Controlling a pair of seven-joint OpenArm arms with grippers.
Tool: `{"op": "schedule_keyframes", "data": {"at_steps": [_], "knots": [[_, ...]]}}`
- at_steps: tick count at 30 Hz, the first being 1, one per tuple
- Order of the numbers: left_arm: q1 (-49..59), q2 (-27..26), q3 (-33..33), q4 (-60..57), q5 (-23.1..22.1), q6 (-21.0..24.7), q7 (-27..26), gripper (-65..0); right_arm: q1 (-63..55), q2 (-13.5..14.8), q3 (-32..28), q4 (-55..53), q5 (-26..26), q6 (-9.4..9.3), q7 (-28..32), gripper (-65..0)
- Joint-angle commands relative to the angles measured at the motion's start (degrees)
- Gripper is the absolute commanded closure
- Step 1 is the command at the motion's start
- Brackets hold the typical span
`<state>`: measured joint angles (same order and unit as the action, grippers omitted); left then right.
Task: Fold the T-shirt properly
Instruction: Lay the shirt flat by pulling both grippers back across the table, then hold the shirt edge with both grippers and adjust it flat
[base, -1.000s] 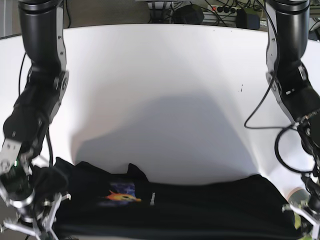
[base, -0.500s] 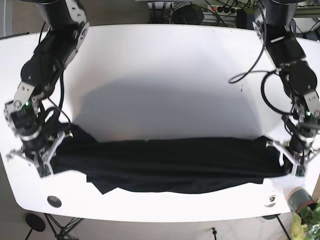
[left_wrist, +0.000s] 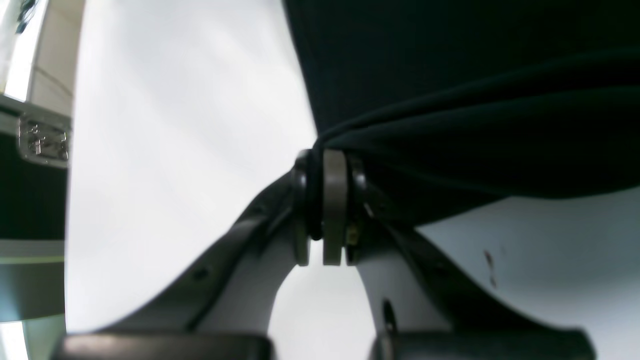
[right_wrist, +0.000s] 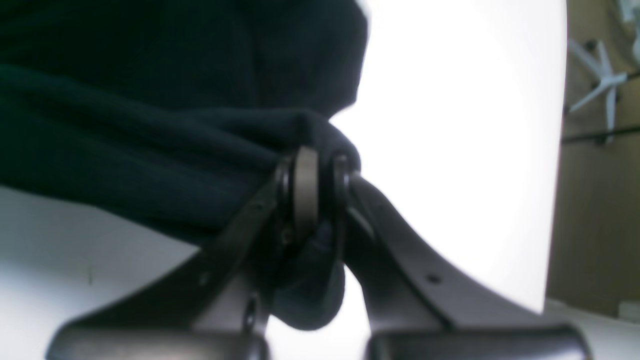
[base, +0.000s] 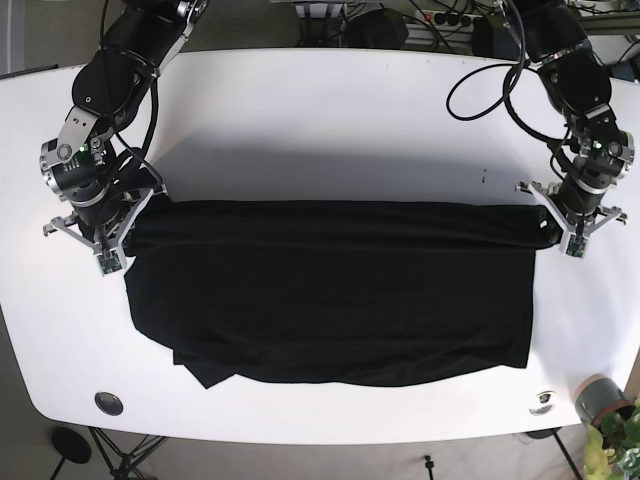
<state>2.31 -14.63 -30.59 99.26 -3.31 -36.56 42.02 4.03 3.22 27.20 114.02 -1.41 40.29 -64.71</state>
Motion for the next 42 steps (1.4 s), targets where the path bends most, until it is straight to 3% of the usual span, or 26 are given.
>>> {"op": "schedule_keyframes", "data": {"at_steps": [1,7,14,22,30,42], "knots": [[2.0,-1.1,-2.1,1.3,0.0,-0.5,-1.0,0.0,-1.1,-1.6,0.1,1.2,-0.2,-0.29,1.0,-2.1],[8.6,-0.9,-7.0,0.9,0.0,-3.4,-1.1,0.0,-5.7,-3.2,0.1,1.2,0.0,-0.29,1.1,-2.1],[14.5,-0.9,-11.6,0.7,0.0,-3.4,-1.1,0.0,-11.3,-3.9,3.4,1.1,8.4,-0.29,1.0,-2.1],[20.3,-0.9,-12.8,-0.4,0.0,-3.4,-1.5,0.0,-17.7,-3.7,3.8,1.1,12.4,-0.29,1.1,-2.1],[18.1,-0.9,-13.1,1.1,0.0,-3.4,-2.3,0.0,-20.2,-3.7,3.8,1.1,12.5,-0.29,1.5,-2.1],[7.1,-1.0,-12.7,2.4,0.3,-3.4,-2.2,0.0,-13.3,-3.7,3.5,0.5,12.0,-0.29,1.5,-2.1]]}}
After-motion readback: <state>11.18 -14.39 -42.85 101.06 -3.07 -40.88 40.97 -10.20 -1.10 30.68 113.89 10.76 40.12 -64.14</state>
